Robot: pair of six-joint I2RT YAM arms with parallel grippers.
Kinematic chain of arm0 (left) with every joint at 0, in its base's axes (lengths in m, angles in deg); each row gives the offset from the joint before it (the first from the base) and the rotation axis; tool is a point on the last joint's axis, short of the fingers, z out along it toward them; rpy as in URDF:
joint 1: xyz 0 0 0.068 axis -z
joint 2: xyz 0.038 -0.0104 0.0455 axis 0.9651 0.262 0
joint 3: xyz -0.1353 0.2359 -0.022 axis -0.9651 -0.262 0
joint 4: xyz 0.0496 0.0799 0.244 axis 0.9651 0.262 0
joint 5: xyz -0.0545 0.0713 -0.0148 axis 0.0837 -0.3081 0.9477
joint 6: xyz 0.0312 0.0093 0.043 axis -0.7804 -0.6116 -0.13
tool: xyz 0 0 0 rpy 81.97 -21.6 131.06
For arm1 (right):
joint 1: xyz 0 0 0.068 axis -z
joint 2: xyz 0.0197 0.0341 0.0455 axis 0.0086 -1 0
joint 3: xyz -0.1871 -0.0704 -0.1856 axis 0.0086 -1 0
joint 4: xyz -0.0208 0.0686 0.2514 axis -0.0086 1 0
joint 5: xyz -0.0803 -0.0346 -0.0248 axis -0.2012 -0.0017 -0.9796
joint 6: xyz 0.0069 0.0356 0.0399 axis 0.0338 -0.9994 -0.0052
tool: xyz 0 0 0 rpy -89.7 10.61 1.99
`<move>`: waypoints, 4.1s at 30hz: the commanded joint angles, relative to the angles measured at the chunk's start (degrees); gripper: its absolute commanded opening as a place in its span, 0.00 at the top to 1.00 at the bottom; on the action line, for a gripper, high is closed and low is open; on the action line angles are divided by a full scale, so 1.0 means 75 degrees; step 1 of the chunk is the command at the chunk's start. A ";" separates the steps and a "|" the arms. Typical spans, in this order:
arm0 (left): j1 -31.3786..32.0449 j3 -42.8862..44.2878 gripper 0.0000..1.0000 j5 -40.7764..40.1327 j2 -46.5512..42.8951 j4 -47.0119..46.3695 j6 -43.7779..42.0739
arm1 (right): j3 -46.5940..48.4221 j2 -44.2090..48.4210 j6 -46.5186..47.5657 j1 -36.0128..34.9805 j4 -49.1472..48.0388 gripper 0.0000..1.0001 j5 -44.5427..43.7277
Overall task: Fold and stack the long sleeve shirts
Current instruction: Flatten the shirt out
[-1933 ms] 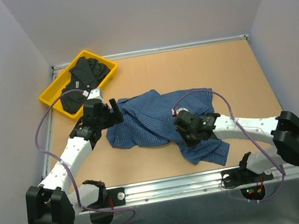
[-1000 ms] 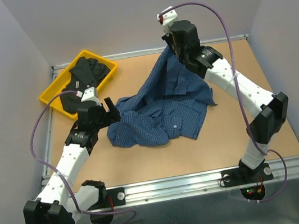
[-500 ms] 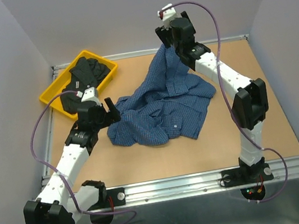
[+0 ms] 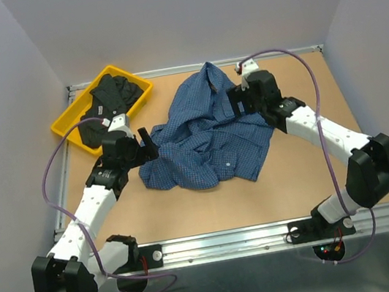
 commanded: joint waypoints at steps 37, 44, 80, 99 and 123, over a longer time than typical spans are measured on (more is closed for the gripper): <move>-0.0078 -0.0075 0.06 0.0278 0.0245 -0.0244 -0.0093 | -0.2437 -0.0822 -0.1564 0.0616 -0.0348 0.82 0.3432; -0.0066 -0.0064 0.06 0.0254 0.0315 -0.0232 -0.0081 | -0.2215 0.0712 -0.1552 0.0616 -0.0009 0.99 0.3116; -0.0089 0.0158 0.06 0.0559 0.1486 -0.0689 0.0915 | -0.1864 0.4875 -0.3334 0.0616 0.3917 0.41 0.2636; -0.0089 0.3147 0.20 0.0441 0.5986 -0.0748 0.0739 | -0.2213 0.3597 -0.3145 0.0627 0.2805 0.18 0.1768; -0.0031 0.0746 1.00 0.0454 0.4711 -0.1767 0.1652 | -0.4428 0.1817 -0.4774 0.1236 0.0005 0.19 0.1662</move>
